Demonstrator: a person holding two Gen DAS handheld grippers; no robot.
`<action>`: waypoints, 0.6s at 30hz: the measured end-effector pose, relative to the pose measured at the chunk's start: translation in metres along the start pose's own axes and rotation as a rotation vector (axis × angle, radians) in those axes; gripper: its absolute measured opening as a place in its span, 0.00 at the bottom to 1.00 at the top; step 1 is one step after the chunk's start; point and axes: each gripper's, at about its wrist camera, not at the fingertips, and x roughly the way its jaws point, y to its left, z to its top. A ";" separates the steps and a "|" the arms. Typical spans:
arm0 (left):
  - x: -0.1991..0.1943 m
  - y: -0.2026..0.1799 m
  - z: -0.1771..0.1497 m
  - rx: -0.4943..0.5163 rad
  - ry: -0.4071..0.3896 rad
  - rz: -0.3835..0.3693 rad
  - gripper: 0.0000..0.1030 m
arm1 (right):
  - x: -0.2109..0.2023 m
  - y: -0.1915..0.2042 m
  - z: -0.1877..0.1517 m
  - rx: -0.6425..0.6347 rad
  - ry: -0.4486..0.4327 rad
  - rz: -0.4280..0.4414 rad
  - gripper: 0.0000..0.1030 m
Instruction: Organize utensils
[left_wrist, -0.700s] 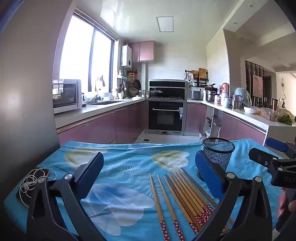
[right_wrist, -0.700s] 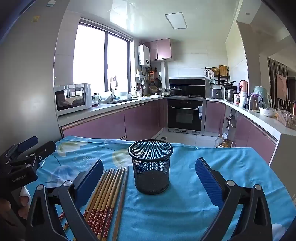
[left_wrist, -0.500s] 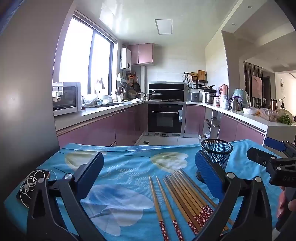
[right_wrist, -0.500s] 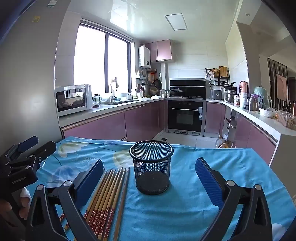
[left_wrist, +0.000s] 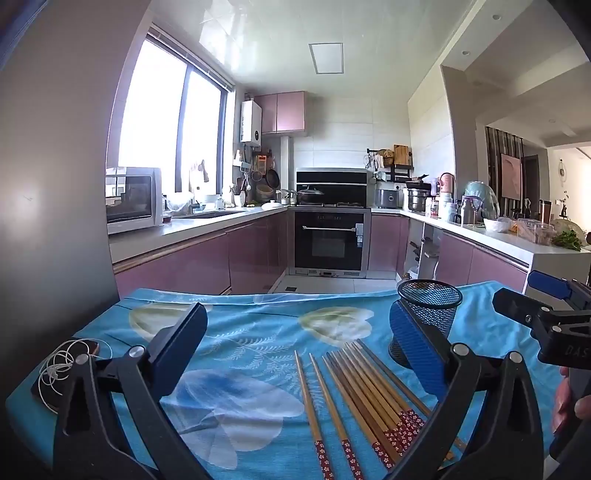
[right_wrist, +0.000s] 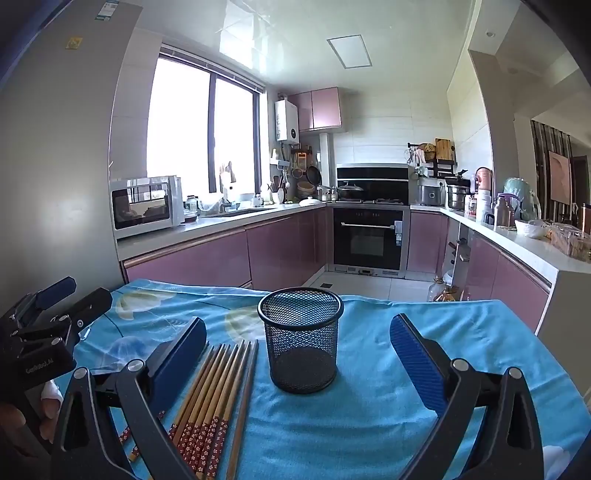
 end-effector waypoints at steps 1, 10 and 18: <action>0.000 0.000 0.000 -0.002 -0.001 -0.003 0.95 | 0.000 0.000 0.000 -0.001 -0.003 0.002 0.94; 0.002 -0.002 -0.002 -0.007 0.003 -0.013 0.95 | 0.000 0.001 -0.002 -0.011 -0.044 -0.005 0.94; 0.009 0.001 -0.005 -0.033 -0.001 -0.021 0.95 | 0.002 0.001 -0.005 -0.015 -0.055 -0.011 0.94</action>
